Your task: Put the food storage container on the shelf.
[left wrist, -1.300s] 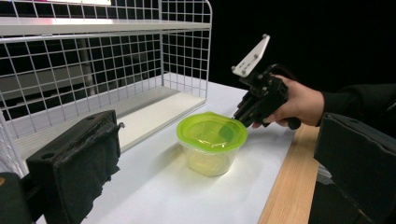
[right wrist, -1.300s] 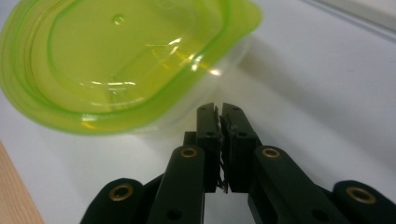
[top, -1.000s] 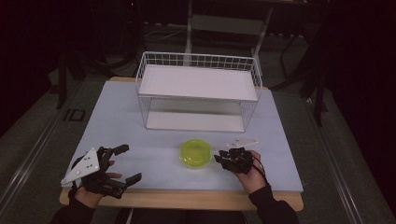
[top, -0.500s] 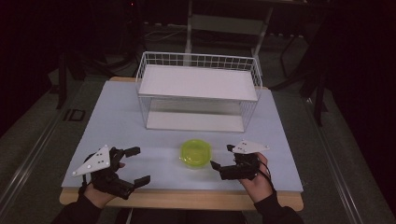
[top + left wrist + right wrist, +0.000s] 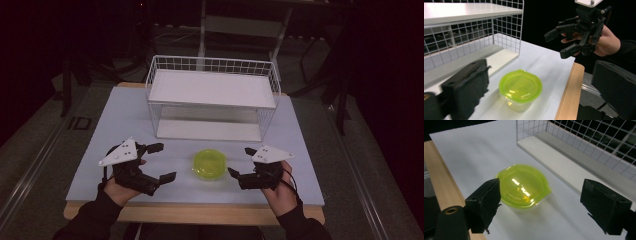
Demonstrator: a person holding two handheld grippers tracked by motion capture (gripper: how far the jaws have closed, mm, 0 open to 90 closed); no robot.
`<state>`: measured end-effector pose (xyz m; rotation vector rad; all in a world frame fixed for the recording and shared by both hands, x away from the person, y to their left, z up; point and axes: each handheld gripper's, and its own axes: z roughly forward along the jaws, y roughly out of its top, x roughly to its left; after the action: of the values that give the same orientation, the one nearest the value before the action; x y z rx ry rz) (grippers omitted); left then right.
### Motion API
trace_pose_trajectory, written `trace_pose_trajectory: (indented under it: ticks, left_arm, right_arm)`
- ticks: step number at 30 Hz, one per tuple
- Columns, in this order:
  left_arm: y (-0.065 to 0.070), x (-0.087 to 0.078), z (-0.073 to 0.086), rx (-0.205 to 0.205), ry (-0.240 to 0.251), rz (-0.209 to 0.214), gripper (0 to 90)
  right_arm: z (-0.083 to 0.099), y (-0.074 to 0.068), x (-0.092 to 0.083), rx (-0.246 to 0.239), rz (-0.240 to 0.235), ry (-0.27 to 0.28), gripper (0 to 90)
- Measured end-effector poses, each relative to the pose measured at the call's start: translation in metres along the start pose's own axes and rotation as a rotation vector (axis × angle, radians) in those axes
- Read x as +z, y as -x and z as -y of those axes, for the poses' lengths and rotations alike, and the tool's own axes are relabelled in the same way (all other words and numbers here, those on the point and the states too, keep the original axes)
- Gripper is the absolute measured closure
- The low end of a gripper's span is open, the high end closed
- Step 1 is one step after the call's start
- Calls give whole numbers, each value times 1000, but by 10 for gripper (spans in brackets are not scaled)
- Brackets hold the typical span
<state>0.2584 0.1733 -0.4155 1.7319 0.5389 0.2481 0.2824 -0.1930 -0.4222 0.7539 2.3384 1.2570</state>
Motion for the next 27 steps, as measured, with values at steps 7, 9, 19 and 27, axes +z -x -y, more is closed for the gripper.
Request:
trace_pose_trajectory:
  ticks: [7,9,19,27]
  left_arm:
    - [-11,18,-10,-31,-39,-29,68]
    - [-13,23,-10,-36,-53,-44,68]
    - [-32,57,7,-198,-209,-96,141]
    - [-39,83,30,-353,-315,-111,226]
  right_arm:
    - [-5,12,6,135,-43,-10,125]
    - [-5,17,10,172,-42,-15,122]
    - [4,33,41,341,-53,-96,212]
    - [14,31,64,413,-73,-180,401]
